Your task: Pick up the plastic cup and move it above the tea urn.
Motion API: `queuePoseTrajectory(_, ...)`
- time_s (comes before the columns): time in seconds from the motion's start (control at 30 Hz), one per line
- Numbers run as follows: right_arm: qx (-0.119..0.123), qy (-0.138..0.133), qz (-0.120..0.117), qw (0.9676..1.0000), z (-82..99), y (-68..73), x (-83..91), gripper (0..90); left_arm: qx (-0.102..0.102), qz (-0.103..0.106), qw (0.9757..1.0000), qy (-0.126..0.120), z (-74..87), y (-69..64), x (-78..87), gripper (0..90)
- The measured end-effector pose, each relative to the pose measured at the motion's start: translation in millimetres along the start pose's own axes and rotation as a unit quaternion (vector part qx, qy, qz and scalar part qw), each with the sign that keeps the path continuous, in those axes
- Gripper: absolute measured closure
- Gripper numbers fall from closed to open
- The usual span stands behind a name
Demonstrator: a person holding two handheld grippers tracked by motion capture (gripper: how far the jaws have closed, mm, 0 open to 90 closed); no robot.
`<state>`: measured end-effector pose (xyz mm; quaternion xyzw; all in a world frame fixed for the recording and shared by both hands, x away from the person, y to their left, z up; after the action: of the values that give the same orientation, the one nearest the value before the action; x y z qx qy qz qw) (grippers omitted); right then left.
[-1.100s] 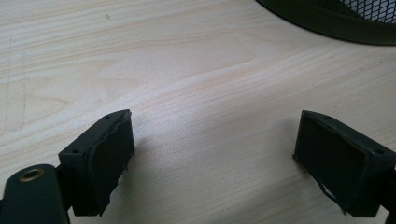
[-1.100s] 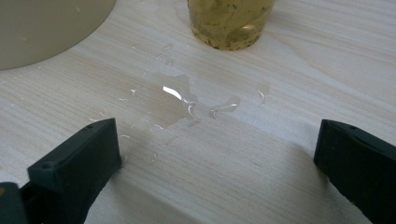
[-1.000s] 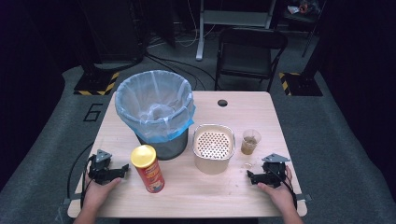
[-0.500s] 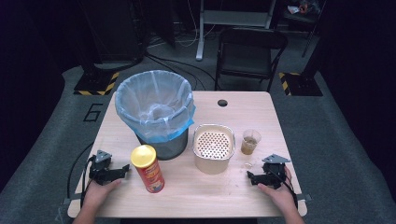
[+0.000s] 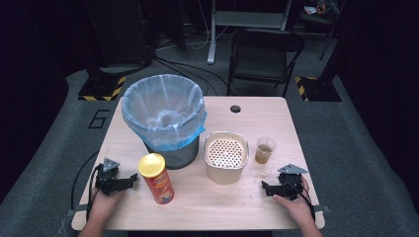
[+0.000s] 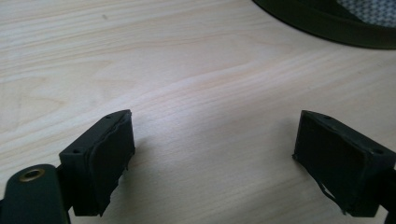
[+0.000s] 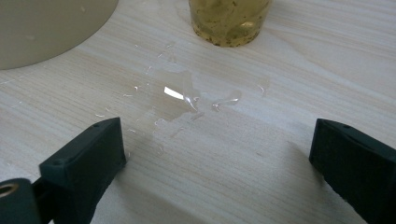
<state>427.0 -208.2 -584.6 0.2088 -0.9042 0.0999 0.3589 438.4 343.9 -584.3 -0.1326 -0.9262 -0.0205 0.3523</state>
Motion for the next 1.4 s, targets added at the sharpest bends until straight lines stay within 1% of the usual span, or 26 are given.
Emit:
queuePoseTrajectory(0.03, -0.003, -0.004, 0.007, 1.0000, -0.2, -2.0, 1.3, 8.6, 0.005, -0.011, 0.9999, -0.001, -0.4, 2.3, 0.0, 13.7)
queuePoseTrajectory(0.07, -0.003, -0.004, 0.007, 1.0000, -0.2, -2.0, 1.3, 8.6, 0.005, -0.011, 0.9999, -0.001, -0.4, 2.3, 0.0, 13.9)
queuePoseTrajectory(0.1, -0.015, -0.008, 0.013, 0.9998, -0.7, -3.9, 4.0, 16.1, 0.008, -0.014, 0.9999, 0.001, 0.0, 2.7, 0.3, 14.2)
queuePoseTrajectory(0.13, -0.015, -0.008, 0.013, 0.9998, -0.7, -3.9, 4.0, 16.1, 0.014, -0.016, 0.9998, -0.002, -0.1, 3.1, 0.2, 14.2)
queuePoseTrajectory(0.17, -0.029, -0.009, 0.012, 0.9995, -0.3, -5.7, 6.0, 17.1, 0.023, -0.026, 0.9994, -0.002, -0.1, 4.5, 0.5, 14.6)
queuePoseTrajectory(0.2, -0.029, -0.009, 0.012, 0.9995, -0.3, -5.7, 6.0, 17.1, 0.023, -0.026, 0.9994, -0.002, -0.1, 4.5, 0.5, 14.7)
queuePoseTrajectory(0.23, -0.044, -0.013, 0.017, 0.9988, -0.4, -7.5, 8.8, 20.2, 0.036, -0.036, 0.9987, -0.002, 0.1, 5.3, 0.6, 14.8)
queuePoseTrajectory(0.37, -0.065, -0.022, 0.022, 0.9974, -5.3, -6.0, 16.7, 27.7, 0.038, -0.039, 0.9985, -0.004, 0.1, 5.3, 0.7, 14.9)
queuePoseTrajectory(0.43, -0.055, -0.029, 0.041, 0.9972, -13.2, -3.2, 26.2, 39.4, 0.037, -0.042, 0.9984, -0.003, 0.6, 5.6, 1.5, 15.0)
queuePoseTrajectory(0.47, -0.055, -0.029, 0.041, 0.9972, -13.2, -3.2, 26.2, 39.4, 0.037, -0.042, 0.9984, -0.003, 0.6, 5.6, 1.5, 15.0)
queuePoseTrajectory(0.5, -0.053, -0.032, 0.044, 0.9971, -20.8, 1.9, 32.7, 45.0, 0.039, -0.042, 0.9984, -0.002, 1.0, 5.3, 1.8, 15.1)
queuePoseTrajectory(0.53, -0.053, -0.032, 0.044, 0.9971, -20.8, 1.9, 32.7, 45.0, 0.039, -0.042, 0.9984, -0.002, 1.0, 5.3, 1.8, 15.1)
queuePoseTrajectory(0.57, -0.062, -0.036, 0.028, 0.9970, -30.7, 9.5, 40.3, 46.4, 0.039, -0.042, 0.9984, -0.002, 1.0, 5.3, 1.8, 15.1)
queuePoseTrajectory(0.6, -0.062, -0.043, 0.023, 0.9969, -36.8, 12.7, 44.7, 46.8, 0.039, -0.042, 0.9983, -0.002, 1.0, 5.2, 1.7, 15.0)
queuePoseTrajectory(0.7, -0.063, -0.056, 0.019, 0.9962, -50.8, 18.6, 54.9, 47.5, 0.039, -0.042, 0.9983, -0.002, 1.0, 5.3, 1.8, 15.1)
queuePoseTrajectory(0.73, -0.061, -0.067, 0.006, 0.9959, -68.0, 25.6, 63.1, 49.0, 0.039, -0.042, 0.9983, -0.002, 1.0, 5.3, 1.8, 15.1)
queuePoseTrajectory(0.77, -0.052, -0.071, 0.006, 0.9961, -77.1, 28.5, 66.4, 50.9, 0.039, -0.042, 0.9984, -0.002, 1.0, 5.3, 1.8, 15.1)
queuePoseTrajectory(0.8, -0.052, -0.071, 0.006, 0.9961, -77.1, 28.5, 66.4, 50.9, 0.039, -0.042, 0.9984, -0.002, 1.0, 5.3, 1.8, 15.1)
queuePoseTrajectory(0.87, -0.033, -0.082, -0.001, 0.9961, -97.0, 34.0, 71.9, 58.9, 0.038, -0.042, 0.9984, -0.002, 1.0, 5.4, 1.7, 15.1)
queuePoseTrajectory(0.9, -0.019, -0.088, -0.008, 0.9960, -116.1, 39.0, 71.8, 62.3, 0.039, -0.042, 0.9983, -0.002, 1.0, 5.3, 1.8, 15.1)
queuePoseTrajectory(0.93, -0.019, -0.088, -0.008, 0.9960, -116.1, 39.0, 71.8, 62.3, 0.039, -0.042, 0.9983, -0.002, 1.0, 5.3, 1.8, 15.1)
queuePoseTrajectory(1.03, -0.019, -0.085, -0.025, 0.9959, -143.0, 47.2, 58.1, 62.8, 0.039, -0.042, 0.9983, -0.002, 1.0, 5.3, 1.7, 15.1)
queuePoseTrajectory(1.1, -0.017, -0.084, -0.027, 0.9960, -147.2, 49.7, 53.8, 62.9, 0.036, -0.042, 0.9985, -0.003, 0.6, 5.8, 1.5, 15.0)
queuePoseTrajectory(1.17, -0.020, -0.074, -0.027, 0.9967, -153.9, 54.7, 38.6, 64.4, 0.035, -0.041, 0.9985, -0.003, 0.4, 5.9, 1.4, 15.0)
queuePoseTrajectory(1.27, -0.023, -0.063, -0.024, 0.9974, -154.3, 55.5, 28.8, 65.6, 0.033, -0.042, 0.9986, -0.004, 0.2, 6.3, 1.3, 15.0)
queuePoseTrajectory(1.4, -0.025, -0.054, -0.035, 0.9976, -154.1, 59.6, 18.0, 71.9, 0.033, -0.042, 0.9986, -0.004, 0.2, 6.4, 1.3, 15.0)
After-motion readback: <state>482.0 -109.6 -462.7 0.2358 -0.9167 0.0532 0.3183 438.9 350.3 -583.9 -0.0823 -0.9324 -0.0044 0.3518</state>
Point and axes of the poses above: each handheld gripper's, and its own axes: x roughly backward along the jaws, z roughly out of its underside, y roughly to its left, the point moved 8 cm from there along -x, roughly forward along the jaws, and after that the axes turned 3 degrees about x, right-handed, at the moved point
